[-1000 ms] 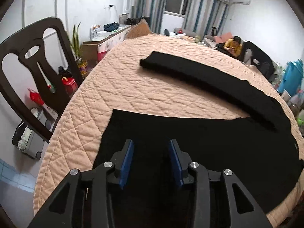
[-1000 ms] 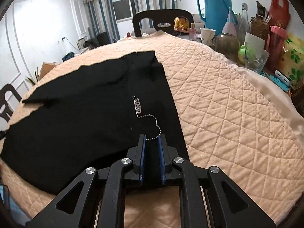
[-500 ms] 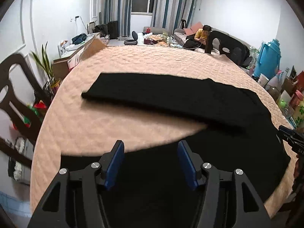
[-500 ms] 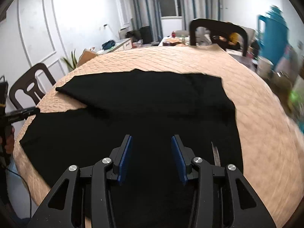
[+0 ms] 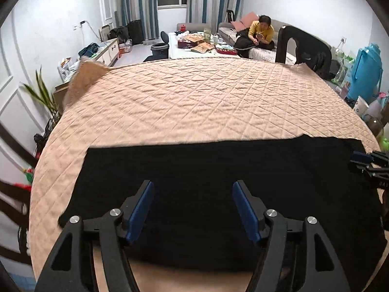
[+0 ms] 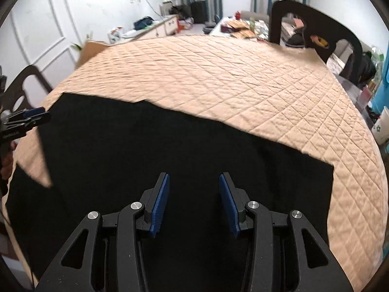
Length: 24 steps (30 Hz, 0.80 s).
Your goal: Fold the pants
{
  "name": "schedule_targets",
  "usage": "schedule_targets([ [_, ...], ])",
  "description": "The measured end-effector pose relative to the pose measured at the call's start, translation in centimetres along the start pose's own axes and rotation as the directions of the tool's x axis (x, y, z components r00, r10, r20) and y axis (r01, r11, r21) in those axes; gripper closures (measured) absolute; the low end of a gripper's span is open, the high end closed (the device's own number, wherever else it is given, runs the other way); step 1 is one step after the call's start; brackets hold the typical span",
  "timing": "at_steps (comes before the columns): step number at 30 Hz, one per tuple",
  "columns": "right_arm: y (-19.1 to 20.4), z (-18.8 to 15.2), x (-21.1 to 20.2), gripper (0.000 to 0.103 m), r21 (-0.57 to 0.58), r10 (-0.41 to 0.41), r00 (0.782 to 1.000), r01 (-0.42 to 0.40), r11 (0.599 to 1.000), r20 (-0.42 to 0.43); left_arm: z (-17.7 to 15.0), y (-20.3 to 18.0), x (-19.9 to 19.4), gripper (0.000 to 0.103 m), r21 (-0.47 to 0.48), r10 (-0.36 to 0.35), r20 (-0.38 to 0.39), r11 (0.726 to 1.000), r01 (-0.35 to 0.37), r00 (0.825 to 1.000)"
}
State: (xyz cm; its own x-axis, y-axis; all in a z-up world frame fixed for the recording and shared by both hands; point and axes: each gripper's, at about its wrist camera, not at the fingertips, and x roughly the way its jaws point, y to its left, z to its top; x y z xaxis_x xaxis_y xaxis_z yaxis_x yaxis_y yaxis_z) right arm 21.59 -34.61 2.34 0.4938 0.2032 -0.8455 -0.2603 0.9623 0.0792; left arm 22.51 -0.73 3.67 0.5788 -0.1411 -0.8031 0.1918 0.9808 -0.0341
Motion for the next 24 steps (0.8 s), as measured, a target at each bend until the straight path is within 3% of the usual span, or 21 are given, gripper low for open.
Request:
schedule_targets([
  [6,-2.8,2.8,2.6,0.058,0.052,-0.022,1.0,0.023,0.998,-0.011,2.8,-0.6,4.2,0.03,0.008,0.0,-0.029,1.0,0.0,1.0],
  [9,-2.9,3.1,3.2,0.052,0.031,-0.023,1.0,0.023,0.999,-0.002,2.8,-0.4,5.8,0.029,0.004,-0.003,-0.059,1.0,0.004,0.998],
  [11,-2.3,3.1,3.5,0.05,0.006,-0.047,0.999,0.047,0.999,0.005,2.5,-1.3,5.9,0.024,0.038,0.01,-0.029,0.999,-0.009,1.0],
  [14,-2.2,3.2,3.4,0.052,-0.004,-0.055,0.998,0.055,0.998,0.005,2.1,-1.7,5.6,0.025,0.061,0.026,-0.017,0.998,-0.025,1.0],
  [16,-1.9,3.5,3.5,0.066,-0.007,-0.026,1.0,0.026,1.0,0.004,1.9,-2.1,5.2,0.039,0.072,0.004,-0.023,0.997,-0.003,1.0],
  [17,-1.5,3.5,3.4,0.081,-0.015,-0.02,1.0,0.02,1.0,0.003,1.9,-2.4,4.9,0.043,0.085,0.0,-0.021,0.996,0.002,1.0],
  [18,-1.2,3.5,3.4,0.085,-0.018,-0.017,1.0,0.017,1.0,0.0,1.7,-2.9,4.7,0.053,0.099,-0.001,-0.017,0.995,0.002,1.0],
  [19,-0.7,3.5,3.4,0.089,-0.032,-0.036,0.999,0.036,0.999,0.001,1.6,-3.3,4.4,0.07,0.109,-0.015,-0.016,0.994,0.016,1.0],
  [22,-0.5,3.5,3.1,0.095,-0.04,-0.051,0.999,0.051,0.998,0.0,1.4,-4.5,3.8,0.095,0.128,-0.02,-0.017,0.991,0.022,1.0],
  [24,-0.3,3.2,2.8,0.096,-0.035,-0.049,0.999,0.049,0.998,0.008,1.3,-4.7,3.5,0.098,0.129,-0.003,-0.019,0.992,0.005,1.0],
])
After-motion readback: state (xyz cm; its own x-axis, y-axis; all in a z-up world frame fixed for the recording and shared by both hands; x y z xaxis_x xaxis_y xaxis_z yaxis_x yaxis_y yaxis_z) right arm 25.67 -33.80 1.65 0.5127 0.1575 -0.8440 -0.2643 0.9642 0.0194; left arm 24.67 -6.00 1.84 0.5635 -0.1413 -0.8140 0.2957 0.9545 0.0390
